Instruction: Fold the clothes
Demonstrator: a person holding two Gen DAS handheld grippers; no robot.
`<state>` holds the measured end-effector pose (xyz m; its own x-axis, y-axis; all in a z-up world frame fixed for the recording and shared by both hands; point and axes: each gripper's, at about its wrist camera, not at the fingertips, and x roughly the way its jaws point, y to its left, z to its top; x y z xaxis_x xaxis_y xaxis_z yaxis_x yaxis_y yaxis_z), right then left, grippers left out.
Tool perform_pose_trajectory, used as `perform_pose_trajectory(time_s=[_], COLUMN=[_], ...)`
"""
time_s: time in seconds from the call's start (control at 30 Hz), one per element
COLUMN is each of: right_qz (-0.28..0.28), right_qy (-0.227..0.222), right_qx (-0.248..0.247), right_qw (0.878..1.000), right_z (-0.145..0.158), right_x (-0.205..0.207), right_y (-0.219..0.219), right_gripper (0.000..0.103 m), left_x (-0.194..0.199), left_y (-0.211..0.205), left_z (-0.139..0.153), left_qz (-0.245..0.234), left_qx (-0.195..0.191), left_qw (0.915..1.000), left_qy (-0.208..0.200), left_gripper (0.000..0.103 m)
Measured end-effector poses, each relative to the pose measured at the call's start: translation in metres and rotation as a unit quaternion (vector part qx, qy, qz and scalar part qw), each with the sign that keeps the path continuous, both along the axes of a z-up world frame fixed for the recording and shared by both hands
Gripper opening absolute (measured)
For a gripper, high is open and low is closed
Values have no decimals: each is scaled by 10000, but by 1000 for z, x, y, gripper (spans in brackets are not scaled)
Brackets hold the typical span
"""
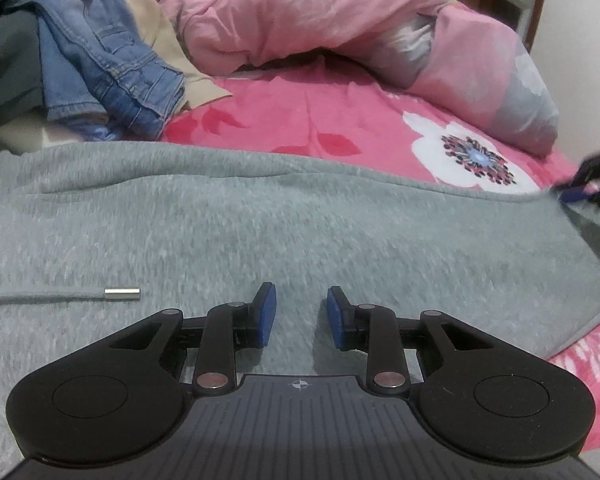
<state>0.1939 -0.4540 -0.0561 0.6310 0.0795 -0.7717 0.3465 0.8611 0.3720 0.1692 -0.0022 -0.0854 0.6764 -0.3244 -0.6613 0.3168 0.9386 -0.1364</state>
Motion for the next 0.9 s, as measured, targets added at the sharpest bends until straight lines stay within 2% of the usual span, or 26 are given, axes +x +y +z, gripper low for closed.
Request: perform_pose_trajectory(time_s=[0.07, 0.13, 0.2, 0.27, 0.4, 0.57, 0.67, 0.73, 0.83, 0.87, 0.9], right_qz=[-357, -857, -1310, -1616, -1774, -1684, -1473, -1222, -1076, -1034, -993], right_qy=[-413, -610, -500, -272, 230, 473, 190, 97, 256, 269, 281], right_qx=[78, -164, -348, -238, 218, 435, 590, 464, 68, -54, -176], right_qw=[9985, 9943, 9895, 9862, 9836, 9836, 9872, 9914, 9938, 9943, 9945], right_z=[24, 49, 62, 61, 35, -1, -6, -5, -9, -10, -11], right_x=[-19, -46, -67, -81, -86, -68, -60, -54, -44, -42, -40], right_y=[-31, -72, -116, -154, -198, -215, -214, -210, -200, -196, -193], right_gripper=[31, 35, 38, 41, 46, 49, 49, 48, 42, 37, 26], left_x=[0, 0, 0, 0, -2, -2, -2, -2, -2, -2, -2], left_y=[-1, -2, -3, -5, -10, -16, -20, -22, -25, -25, -25], left_z=[-1, -1, -1, -1, -1, -2, -2, -2, -2, -2, -2], left_qz=[-14, -24, -30, -34, -18, -16, -8, -3, 0, 3, 5], left_qx=[44, 73, 106, 159, 326, 528, 622, 689, 768, 778, 789], left_qw=[10000, 10000, 9999, 9998, 9994, 9984, 9978, 9973, 9967, 9966, 9965], left_qy=[-30, -48, -56, -62, -129, -192, -220, -247, -278, -284, -290], left_gripper=[28, 28, 29, 29, 29, 29, 30, 30, 30, 31, 31])
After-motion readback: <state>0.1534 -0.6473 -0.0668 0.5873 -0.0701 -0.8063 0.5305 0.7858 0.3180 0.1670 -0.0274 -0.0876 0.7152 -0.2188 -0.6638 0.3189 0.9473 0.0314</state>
